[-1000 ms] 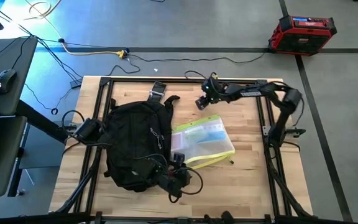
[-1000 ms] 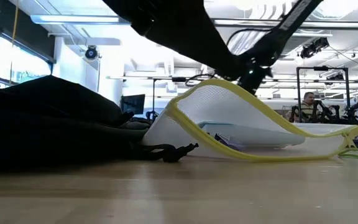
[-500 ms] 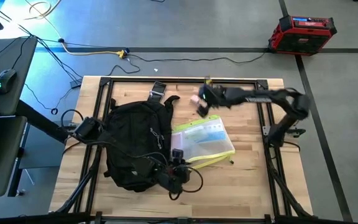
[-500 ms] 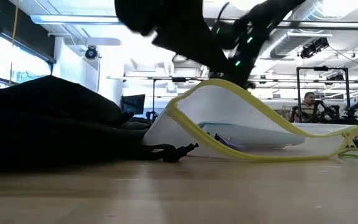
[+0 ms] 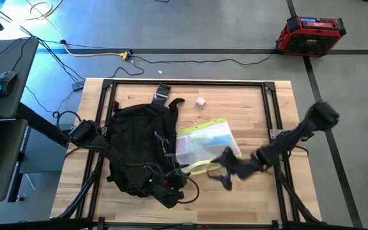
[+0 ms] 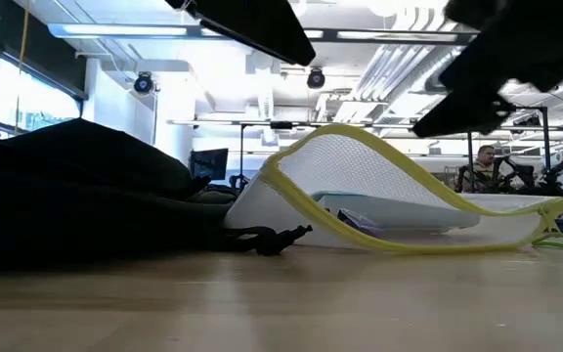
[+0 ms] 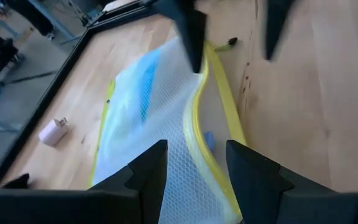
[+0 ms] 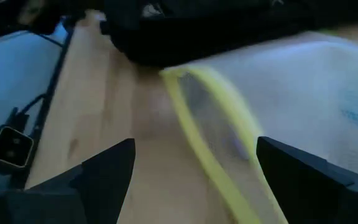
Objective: Unpack backpack
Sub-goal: Remove the purple chocolate from the green zip bag
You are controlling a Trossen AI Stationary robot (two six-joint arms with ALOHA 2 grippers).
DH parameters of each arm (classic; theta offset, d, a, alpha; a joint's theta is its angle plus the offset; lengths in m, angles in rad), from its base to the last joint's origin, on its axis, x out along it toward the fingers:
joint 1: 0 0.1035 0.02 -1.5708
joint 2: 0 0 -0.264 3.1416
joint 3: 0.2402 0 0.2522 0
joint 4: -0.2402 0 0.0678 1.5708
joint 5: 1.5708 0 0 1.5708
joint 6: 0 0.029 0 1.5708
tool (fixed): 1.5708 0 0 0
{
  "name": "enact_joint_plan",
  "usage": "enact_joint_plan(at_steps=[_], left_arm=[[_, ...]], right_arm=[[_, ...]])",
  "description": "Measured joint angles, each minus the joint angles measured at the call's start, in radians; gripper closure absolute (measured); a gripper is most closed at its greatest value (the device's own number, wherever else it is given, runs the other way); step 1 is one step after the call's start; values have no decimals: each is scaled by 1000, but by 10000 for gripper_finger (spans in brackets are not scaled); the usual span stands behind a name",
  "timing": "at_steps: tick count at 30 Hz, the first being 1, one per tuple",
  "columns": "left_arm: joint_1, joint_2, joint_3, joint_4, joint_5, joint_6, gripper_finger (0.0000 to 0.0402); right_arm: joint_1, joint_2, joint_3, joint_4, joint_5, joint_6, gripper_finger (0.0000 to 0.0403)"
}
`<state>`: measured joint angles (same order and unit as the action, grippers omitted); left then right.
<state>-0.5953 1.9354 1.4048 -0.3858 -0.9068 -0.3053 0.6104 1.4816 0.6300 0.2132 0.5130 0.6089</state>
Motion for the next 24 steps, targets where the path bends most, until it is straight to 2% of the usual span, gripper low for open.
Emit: enact_joint_plan(at_steps=[2,6,10,14,17,20,24], left_arm=[[-1,0,0,0,-6,-6,257],[-1,1,0,0,-31,-7,257],[1,1,0,0,-46,-7,257],[2,2,-1,-2,-46,-7,257],[2,2,-1,-2,-46,-6,257],[2,2,-1,-1,-46,-7,257],[2,3,-2,2,-45,-7,257]], right_arm=[[44,83,51,6,81,-1,81],[51,245,190,-81,119,-65,81],[9,377,351,-308,152,-114,81],[-38,474,469,-553,215,-87,91],[-71,510,491,-626,242,-68,109],[-93,520,484,-611,228,-69,128],[-110,523,481,-610,272,-83,159]])
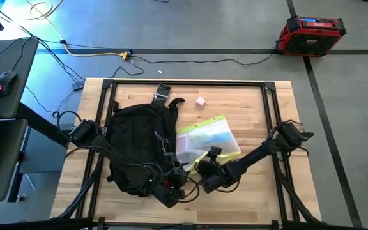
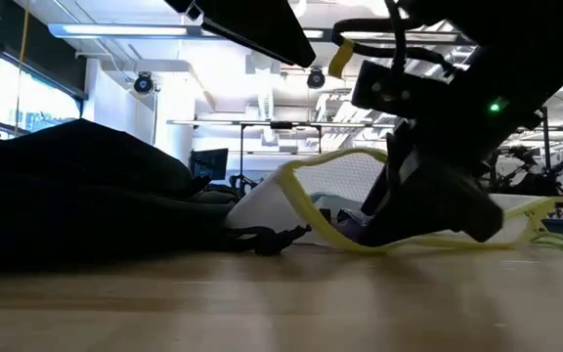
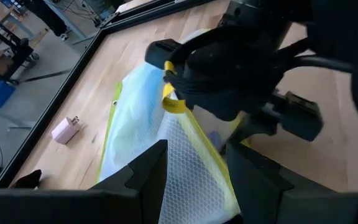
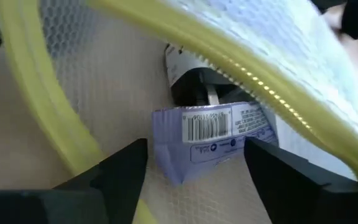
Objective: Unpack backpack
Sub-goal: Remove the purple chocolate from the green zip bag
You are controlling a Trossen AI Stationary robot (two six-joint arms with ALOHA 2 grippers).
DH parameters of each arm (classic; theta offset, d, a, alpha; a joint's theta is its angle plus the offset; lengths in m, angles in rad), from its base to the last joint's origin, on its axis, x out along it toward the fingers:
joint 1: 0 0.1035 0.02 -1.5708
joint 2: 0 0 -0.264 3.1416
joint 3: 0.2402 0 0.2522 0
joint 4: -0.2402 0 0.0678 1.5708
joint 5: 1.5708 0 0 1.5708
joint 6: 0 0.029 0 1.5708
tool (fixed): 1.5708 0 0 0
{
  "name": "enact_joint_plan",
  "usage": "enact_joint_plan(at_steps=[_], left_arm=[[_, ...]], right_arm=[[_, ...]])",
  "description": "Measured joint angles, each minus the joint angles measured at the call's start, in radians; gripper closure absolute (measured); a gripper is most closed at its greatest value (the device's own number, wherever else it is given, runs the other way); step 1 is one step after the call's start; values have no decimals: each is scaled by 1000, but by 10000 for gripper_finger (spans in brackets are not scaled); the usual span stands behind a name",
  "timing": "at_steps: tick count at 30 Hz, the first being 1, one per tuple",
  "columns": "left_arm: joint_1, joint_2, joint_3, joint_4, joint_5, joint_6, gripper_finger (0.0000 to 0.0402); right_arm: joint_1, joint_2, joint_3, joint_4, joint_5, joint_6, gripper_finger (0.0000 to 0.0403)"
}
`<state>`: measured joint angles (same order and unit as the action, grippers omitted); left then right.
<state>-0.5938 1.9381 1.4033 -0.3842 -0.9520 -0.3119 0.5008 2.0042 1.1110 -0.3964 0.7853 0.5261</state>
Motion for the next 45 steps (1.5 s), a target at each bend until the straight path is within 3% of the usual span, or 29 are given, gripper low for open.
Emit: enact_joint_plan(at_steps=[5,10,12,21,26,28,33,36,40,45], left_arm=[[0,0,0,2,5,0,257],[0,0,0,6,8,0,257],[0,0,0,7,8,0,257],[0,0,0,6,8,-1,257],[0,0,1,9,8,-1,257],[0,0,2,9,8,-2,257],[0,0,2,9,8,-2,257],[0,0,2,9,11,-2,257],[-2,0,2,15,20,-1,257],[-2,0,2,16,24,-1,257]], right_arm=[[-23,1,-1,4,-12,-1,229],[-5,-23,0,-15,-7,-8,357],[11,-47,0,-34,-17,-10,387],[112,-230,98,-260,-137,57,399],[164,-290,217,-382,-219,-31,401],[185,-310,263,-411,-147,-59,401],[163,-410,295,-445,204,-94,402],[61,-484,229,-494,246,-54,402],[-134,-598,10,-381,134,-57,403],[-402,-677,-348,250,-253,-284,403]])
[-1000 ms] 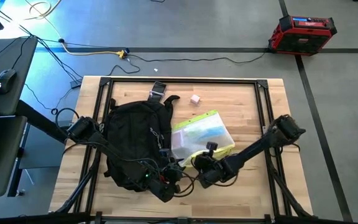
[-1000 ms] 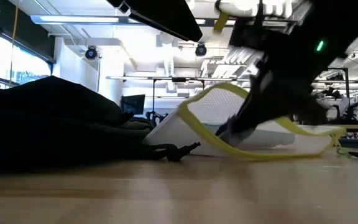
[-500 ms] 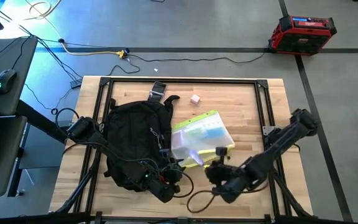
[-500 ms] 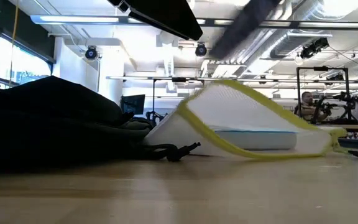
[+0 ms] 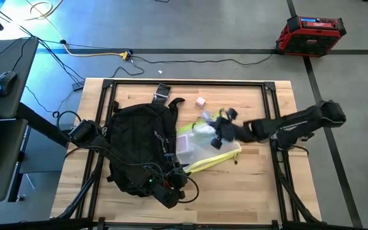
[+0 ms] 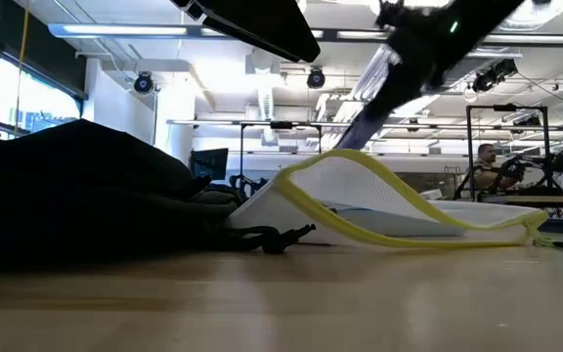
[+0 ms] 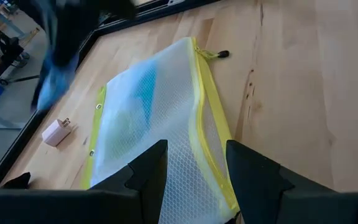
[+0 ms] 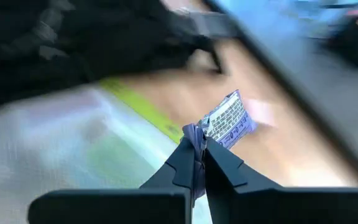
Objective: Unpack backpack
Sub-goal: Remove the purple chocolate from the green zip bag, then remove the black charger adapter from the green zip bag
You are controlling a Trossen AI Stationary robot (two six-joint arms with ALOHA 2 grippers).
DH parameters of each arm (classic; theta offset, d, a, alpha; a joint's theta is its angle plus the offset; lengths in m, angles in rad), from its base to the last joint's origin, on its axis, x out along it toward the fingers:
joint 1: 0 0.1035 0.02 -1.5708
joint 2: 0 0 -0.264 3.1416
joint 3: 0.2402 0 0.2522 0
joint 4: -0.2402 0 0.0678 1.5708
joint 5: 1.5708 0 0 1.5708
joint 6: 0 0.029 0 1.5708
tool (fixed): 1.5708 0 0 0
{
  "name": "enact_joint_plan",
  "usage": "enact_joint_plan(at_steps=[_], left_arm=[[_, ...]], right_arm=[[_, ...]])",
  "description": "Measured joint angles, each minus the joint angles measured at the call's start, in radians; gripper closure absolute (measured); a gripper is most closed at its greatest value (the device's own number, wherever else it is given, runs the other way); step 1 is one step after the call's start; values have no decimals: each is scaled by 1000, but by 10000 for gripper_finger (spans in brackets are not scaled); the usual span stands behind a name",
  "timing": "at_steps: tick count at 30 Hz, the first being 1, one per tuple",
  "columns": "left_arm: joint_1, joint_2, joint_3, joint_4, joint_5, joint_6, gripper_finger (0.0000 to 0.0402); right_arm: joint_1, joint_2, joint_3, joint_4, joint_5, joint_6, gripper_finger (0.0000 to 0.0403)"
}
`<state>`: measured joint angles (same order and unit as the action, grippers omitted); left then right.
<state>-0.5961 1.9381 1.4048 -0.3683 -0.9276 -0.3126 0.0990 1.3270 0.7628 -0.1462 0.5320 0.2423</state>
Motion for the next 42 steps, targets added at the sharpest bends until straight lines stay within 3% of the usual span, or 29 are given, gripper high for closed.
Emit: enact_joint_plan(at_steps=[3,7,12,17,21,28,33,37,42], left_arm=[[6,0,0,0,2,8,257],[14,0,0,0,2,8,257],[22,0,0,2,2,8,257],[22,0,0,12,2,8,257],[22,0,0,16,3,9,257],[22,0,0,14,11,9,257],[20,0,0,7,12,9,257],[11,0,0,-11,13,1,257],[5,0,-1,-19,13,1,257]], right_arm=[[-155,35,-136,368,-192,-43,403],[-311,132,-184,618,-258,-90,401],[-446,275,-110,641,-383,-93,395],[-493,407,-9,596,-485,-85,394],[-484,455,73,434,-480,-122,375],[-458,394,243,41,-473,-196,268],[-392,278,297,-163,-337,-241,218],[-252,159,230,-199,-296,-236,211],[55,62,50,-63,-242,-93,211]])
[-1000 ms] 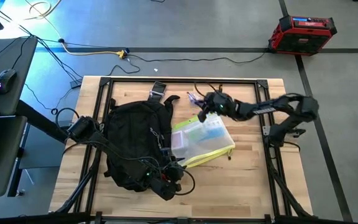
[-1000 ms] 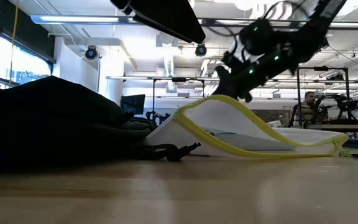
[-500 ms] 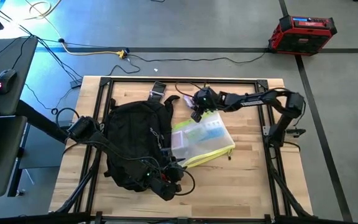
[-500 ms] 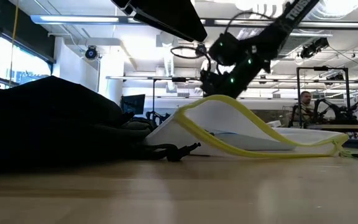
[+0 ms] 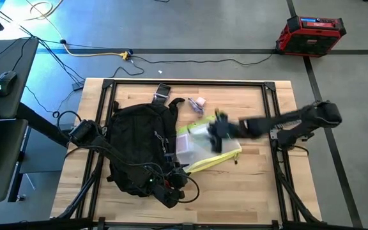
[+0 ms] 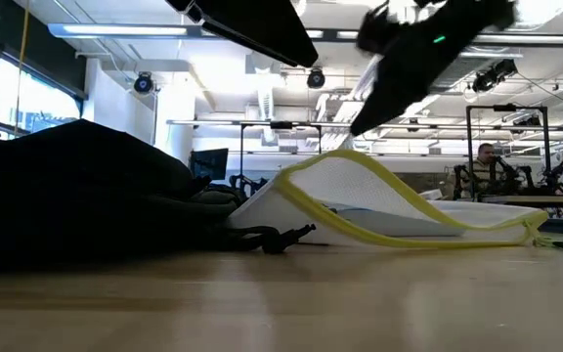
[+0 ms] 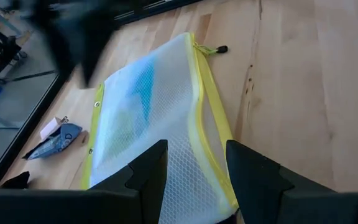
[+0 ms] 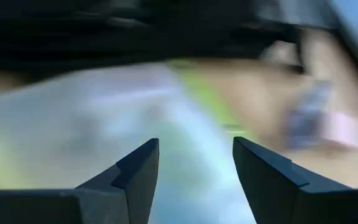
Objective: Unpack backpack
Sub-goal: Remove the black charger adapter from the green zip bag
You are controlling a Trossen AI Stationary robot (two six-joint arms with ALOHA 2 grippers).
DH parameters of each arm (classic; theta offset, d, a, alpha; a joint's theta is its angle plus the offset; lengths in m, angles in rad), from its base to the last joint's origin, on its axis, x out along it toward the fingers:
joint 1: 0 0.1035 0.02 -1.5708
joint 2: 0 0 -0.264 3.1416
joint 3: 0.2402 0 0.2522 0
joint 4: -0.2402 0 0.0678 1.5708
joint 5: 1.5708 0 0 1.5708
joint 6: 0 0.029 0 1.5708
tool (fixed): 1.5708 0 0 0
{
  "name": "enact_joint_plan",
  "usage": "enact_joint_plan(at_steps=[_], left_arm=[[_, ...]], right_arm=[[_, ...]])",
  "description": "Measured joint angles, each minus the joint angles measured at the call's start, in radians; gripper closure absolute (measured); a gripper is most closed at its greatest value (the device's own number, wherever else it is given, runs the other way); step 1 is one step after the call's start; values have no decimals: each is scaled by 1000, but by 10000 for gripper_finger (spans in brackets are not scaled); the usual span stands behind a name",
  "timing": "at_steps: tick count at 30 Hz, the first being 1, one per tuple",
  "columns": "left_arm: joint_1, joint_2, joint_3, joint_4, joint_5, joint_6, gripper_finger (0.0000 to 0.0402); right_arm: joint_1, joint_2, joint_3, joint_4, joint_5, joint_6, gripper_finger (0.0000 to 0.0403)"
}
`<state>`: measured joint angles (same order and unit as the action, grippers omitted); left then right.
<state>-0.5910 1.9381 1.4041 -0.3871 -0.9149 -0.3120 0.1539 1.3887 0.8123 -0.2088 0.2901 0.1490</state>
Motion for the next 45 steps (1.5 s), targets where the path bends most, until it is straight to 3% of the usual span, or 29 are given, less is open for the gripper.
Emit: enact_joint_plan(at_steps=[6,11,19,25,31,45], left_arm=[[29,0,0,-81,19,-114,257],[91,12,0,-142,138,-181,257],[144,79,-1,-142,241,-207,257],[145,78,-1,-149,222,-209,257],[145,78,-1,-204,216,-237,257],[145,78,-1,-203,215,-237,257]], right_arm=[[334,62,-188,486,86,160,211],[417,214,-197,701,92,160,211],[338,430,-46,576,129,120,205],[279,437,33,426,133,131,166],[251,437,36,395,183,138,132],[132,502,37,494,77,138,130]])
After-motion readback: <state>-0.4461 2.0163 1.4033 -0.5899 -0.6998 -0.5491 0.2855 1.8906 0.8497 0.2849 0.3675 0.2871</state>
